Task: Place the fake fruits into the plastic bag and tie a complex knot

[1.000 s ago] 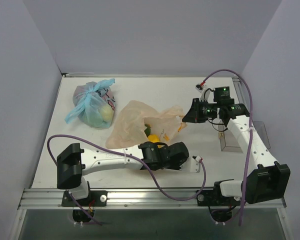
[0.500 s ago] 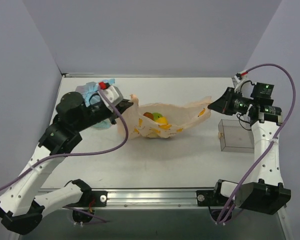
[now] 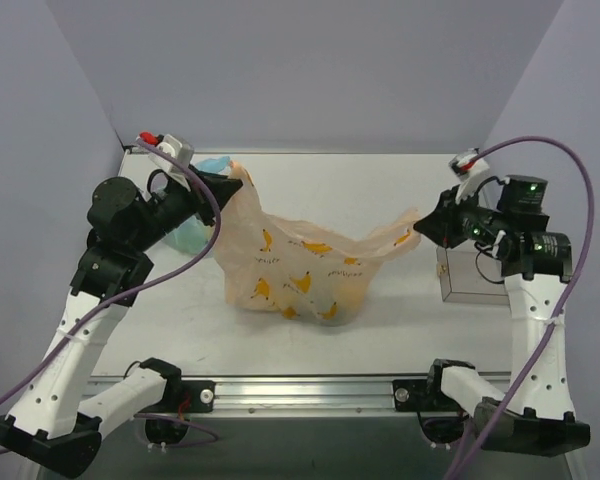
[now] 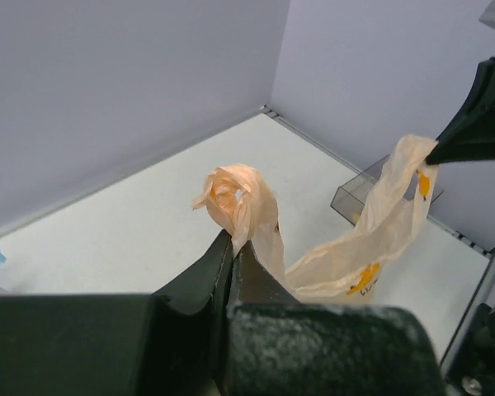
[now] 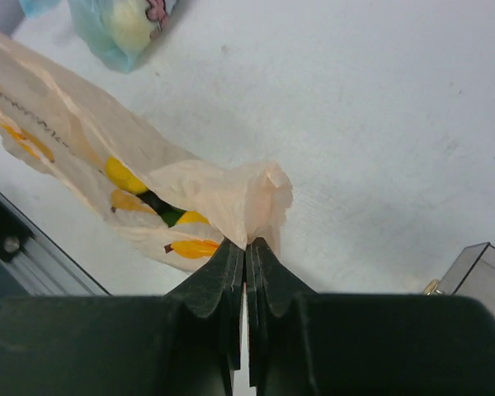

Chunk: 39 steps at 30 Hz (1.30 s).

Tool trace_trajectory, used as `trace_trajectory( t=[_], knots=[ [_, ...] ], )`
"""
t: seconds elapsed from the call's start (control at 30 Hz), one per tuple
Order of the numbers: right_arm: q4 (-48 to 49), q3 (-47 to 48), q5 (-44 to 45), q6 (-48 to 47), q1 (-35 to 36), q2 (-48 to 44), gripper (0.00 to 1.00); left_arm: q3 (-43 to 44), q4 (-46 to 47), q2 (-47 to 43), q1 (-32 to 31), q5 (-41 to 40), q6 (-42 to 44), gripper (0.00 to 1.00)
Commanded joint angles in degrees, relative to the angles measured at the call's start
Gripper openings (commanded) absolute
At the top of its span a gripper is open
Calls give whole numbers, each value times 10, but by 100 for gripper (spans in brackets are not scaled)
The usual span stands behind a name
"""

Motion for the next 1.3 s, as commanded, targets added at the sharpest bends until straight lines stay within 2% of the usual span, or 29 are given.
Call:
trace_trajectory(
  t=[0.0, 0.13, 0.2, 0.47, 0.57, 0.77, 0.83, 0.87, 0.9, 0.97, 1.0, 1.03, 1.1, 1.13, 1.27],
  knots=[
    [-6, -81, 105, -116, 80, -26, 0, -40, 32, 18, 5, -6, -90, 0],
    [46, -189, 195, -171, 177, -78, 0, -89, 38, 71, 17, -60, -119, 0],
    [53, -225, 218, -189, 210, -94, 0, -115, 55, 87, 50, -70, -145, 0],
    [53, -324, 244, -245, 237, -145, 0, -202, 115, 175, 131, -74, -179, 0],
    [54, -326, 256, -254, 246, -142, 0, -210, 118, 192, 137, -60, -169, 0],
    [44, -222, 243, -211, 246, -104, 0, -158, 156, 151, 143, 69, -124, 1],
    [33, -168, 230, -185, 246, -84, 0, -114, 130, 131, 143, 118, -83, 14],
    [29, -149, 224, -178, 247, -76, 0, -84, 109, 123, 142, 130, -62, 32],
    [25, -124, 218, -161, 245, -70, 0, -69, 74, 116, 140, 142, -40, 46],
    [17, -105, 204, -147, 246, -58, 0, -42, 39, 94, 140, 147, 8, 64],
    [17, -101, 202, -144, 246, -56, 0, -18, 9, 88, 141, 156, 29, 82],
    [15, -97, 199, -137, 247, -53, 0, -4, -7, 75, 140, 187, 81, 88],
    [14, -98, 198, -136, 247, -52, 0, 12, -47, 62, 140, 212, 130, 97],
    [13, -97, 197, -134, 248, -51, 0, 27, -61, 51, 140, 250, 182, 97],
    [10, -95, 191, -129, 250, -56, 0, 69, -156, 45, 116, 308, 300, 97]
  ],
)
